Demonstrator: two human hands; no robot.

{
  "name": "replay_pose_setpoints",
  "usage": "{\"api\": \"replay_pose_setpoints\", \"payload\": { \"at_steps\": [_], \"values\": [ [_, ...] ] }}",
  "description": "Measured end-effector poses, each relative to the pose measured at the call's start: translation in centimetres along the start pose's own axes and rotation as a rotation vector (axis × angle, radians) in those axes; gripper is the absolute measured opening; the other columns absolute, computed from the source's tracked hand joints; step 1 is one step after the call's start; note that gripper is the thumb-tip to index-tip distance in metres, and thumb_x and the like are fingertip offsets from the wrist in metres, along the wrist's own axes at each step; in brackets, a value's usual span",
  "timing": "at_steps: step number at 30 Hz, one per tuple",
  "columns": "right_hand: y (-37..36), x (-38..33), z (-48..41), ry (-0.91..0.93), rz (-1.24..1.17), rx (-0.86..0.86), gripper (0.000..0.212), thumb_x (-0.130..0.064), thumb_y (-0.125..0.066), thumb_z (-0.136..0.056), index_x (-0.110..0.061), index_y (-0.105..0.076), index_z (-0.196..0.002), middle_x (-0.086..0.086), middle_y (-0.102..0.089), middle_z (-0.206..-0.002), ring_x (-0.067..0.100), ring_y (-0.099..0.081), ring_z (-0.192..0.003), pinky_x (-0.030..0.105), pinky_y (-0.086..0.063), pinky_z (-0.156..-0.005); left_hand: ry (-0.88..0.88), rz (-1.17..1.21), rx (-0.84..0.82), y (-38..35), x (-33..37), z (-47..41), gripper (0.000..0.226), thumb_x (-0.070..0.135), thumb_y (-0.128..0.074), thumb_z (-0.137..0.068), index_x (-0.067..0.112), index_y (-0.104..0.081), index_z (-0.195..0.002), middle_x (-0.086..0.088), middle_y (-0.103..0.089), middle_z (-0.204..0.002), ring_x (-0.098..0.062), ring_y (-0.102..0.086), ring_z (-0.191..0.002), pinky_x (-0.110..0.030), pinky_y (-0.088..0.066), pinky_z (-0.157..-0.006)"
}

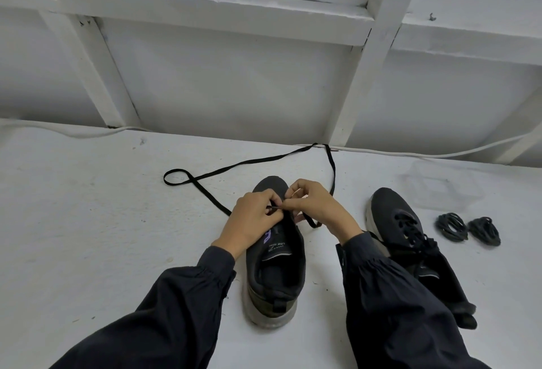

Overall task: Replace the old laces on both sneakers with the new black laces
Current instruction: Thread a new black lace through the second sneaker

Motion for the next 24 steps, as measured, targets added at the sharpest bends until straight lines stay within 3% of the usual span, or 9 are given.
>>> {"api": "replay_pose_setpoints", "payload": {
  "at_steps": [4,8,10,12,14,16,20,24],
  "values": [
    [-0.1,-0.6,0.7,0.058,0.035,-0.003,0.008,-0.002,-0.061,-0.085,-0.008,-0.06,-0.09,0.008,-0.056,-0.08,0.013,-0.054,-0.057,0.019,-0.049,-0.051,-0.001,0.086,0.03,-0.1,-0.3,0.1,0.004,0.014,-0.067,-0.083,0.015,-0.066,-0.087,0.014,-0.052,-0.056,0.004,-0.053,-0.057,-0.008,-0.036,-0.061],
    [0.0,-0.5,1.3,0.091,0.027,-0.018,0.015,0.001,-0.053,-0.087,-0.01,-0.063,-0.091,0.006,-0.053,-0.084,0.003,-0.049,-0.05,0.014,-0.04,-0.045,0.089,0.287,0.151,-0.1,-2.0,0.4,0.018,0.016,-0.065,-0.091,0.007,-0.069,-0.077,-0.007,-0.065,-0.065,-0.004,-0.052,-0.059,-0.02,-0.043,-0.065],
    [-0.4,-0.5,1.3,0.143,0.104,-0.023,0.022,0.0,-0.052,-0.087,-0.013,-0.068,-0.095,0.002,-0.052,-0.084,0.002,-0.052,-0.056,0.016,-0.044,-0.047,0.089,0.37,0.106,0.1,-2.2,0.7,0.019,0.018,-0.065,-0.093,0.01,-0.07,-0.077,0.0,-0.07,-0.072,-0.005,-0.06,-0.067,-0.021,-0.047,-0.071],
    [-1.0,-0.6,1.1,0.185,0.223,-0.007,0.023,-0.005,-0.056,-0.086,-0.02,-0.072,-0.095,-0.004,-0.052,-0.085,0.01,-0.058,-0.071,0.026,-0.055,-0.058,0.08,0.429,0.056,0.5,-2.2,0.9,0.014,0.02,-0.065,-0.092,0.015,-0.071,-0.081,0.008,-0.071,-0.077,-0.003,-0.063,-0.075,-0.019,-0.049,-0.075],
    [-1.4,-0.5,0.9,0.202,0.34,0.023,0.017,-0.014,-0.064,-0.082,-0.028,-0.071,-0.088,-0.006,-0.05,-0.09,0.017,-0.06,-0.083,0.042,-0.059,-0.074,0.099,0.504,0.017,1.1,-2.3,1.1,0.008,0.023,-0.067,-0.091,0.016,-0.071,-0.089,0.007,-0.07,-0.08,-0.004,-0.064,-0.078,-0.017,-0.049,-0.076],
    [-1.6,-0.5,0.8,0.187,0.383,0.048,0.011,-0.018,-0.07,-0.076,-0.028,-0.068,-0.08,-0.005,-0.048,-0.095,0.019,-0.06,-0.083,0.047,-0.057,-0.08,0.164,0.577,-0.027,1.9,-2.8,1.2,0.012,0.027,-0.064,-0.093,0.018,-0.068,-0.1,0.003,-0.064,-0.08,-0.007,-0.06,-0.074,-0.016,-0.046,-0.071],
    [-2.0,-0.5,0.8,0.173,0.486,0.058,0.01,-0.022,-0.071,-0.075,-0.022,-0.062,-0.081,-0.007,-0.046,-0.097,0.016,-0.056,-0.083,0.038,-0.053,-0.081,0.233,0.635,-0.082,2.9,-3.7,1.3,0.023,0.018,-0.043,-0.1,0.016,-0.066,-0.104,0.0,-0.046,-0.072,-0.008,-0.04,-0.058,-0.023,-0.035,-0.062],
    [-2.5,-0.3,0.8,0.195,0.583,0.07,0.014,-0.029,-0.068,-0.08,-0.02,-0.057,-0.08,-0.006,-0.044,-0.098,0.016,-0.055,-0.082,0.034,-0.05,-0.076,0.168,0.493,-0.041,3.0,-4.2,2.0,0.023,0.014,-0.049,-0.101,0.018,-0.071,-0.106,0.003,-0.05,-0.068,-0.005,-0.047,-0.062,-0.021,-0.04,-0.063]
  ]
}}
Point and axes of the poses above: each hand's wrist, its own z-axis away from the middle knuckle, its own y-axis out of the back of the hand, x = y × z, the point moved 1 cm from there along -z, towards the middle knuckle
